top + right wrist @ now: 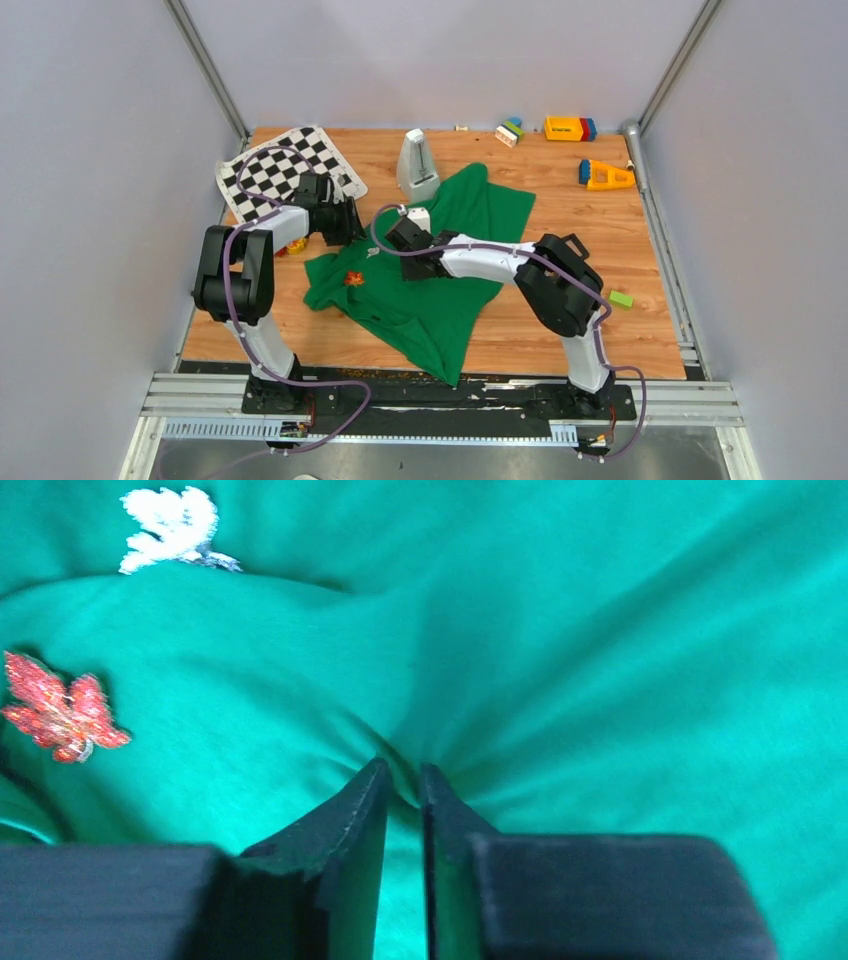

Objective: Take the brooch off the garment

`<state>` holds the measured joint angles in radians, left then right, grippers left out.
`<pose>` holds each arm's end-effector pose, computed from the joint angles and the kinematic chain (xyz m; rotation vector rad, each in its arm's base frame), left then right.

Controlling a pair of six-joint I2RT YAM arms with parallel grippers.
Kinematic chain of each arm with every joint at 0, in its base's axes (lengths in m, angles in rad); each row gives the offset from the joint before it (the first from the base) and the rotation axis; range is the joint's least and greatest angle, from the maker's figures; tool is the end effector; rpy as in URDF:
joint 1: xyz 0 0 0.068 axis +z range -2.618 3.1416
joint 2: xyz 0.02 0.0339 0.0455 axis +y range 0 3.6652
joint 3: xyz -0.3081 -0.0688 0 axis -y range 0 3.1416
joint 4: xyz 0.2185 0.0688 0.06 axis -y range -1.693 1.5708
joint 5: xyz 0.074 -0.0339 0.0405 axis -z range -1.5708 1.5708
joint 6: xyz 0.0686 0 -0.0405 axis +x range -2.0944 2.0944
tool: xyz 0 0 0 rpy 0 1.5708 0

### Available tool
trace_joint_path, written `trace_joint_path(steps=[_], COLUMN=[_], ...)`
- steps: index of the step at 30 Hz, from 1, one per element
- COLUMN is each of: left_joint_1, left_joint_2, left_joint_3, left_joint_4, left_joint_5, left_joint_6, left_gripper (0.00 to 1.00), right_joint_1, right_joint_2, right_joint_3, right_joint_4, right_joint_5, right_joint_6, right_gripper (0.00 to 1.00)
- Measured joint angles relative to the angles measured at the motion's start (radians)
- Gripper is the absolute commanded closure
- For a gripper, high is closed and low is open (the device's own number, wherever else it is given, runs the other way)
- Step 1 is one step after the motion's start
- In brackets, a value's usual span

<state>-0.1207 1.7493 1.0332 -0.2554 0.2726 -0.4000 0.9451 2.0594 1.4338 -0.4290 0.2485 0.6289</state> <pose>0.3531 -0.0614 0.2029 -0.2507 2.5685 -0.5468 0.2750 0.3518 0.1840 -0.3239 2.5750 0.2563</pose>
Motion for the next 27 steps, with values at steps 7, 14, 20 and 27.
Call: trace_joint_path(steps=[7,14,20,27], left_joint_1=[0.000,0.000,0.000,-0.029], left_joint_2=[0.041,0.033,-0.084,-0.216], left_joint_3=[0.003,-0.067,-0.174,-0.206], left_joint_4=[0.003,0.048,0.061,0.078], left_joint_5=[0.169,0.266,0.269,0.266], left_joint_6=[0.027,0.033,0.015,-0.002], left_gripper=[0.85,1.00,0.94,0.32], right_joint_1=[-0.007,-0.011,-0.019,-0.044], right_joint_2=[-0.156,-0.255,-0.303,-0.378], right_joint_3=[-0.223,-0.339,-0.397,-0.437], right_joint_4=[0.031,0.003,0.008,-0.040], right_joint_5=[0.002,-0.001,-0.009,-0.042], right_joint_6=[0.035,0.039,0.041,0.008], right_gripper=[1.00,0.98,0.70,0.56])
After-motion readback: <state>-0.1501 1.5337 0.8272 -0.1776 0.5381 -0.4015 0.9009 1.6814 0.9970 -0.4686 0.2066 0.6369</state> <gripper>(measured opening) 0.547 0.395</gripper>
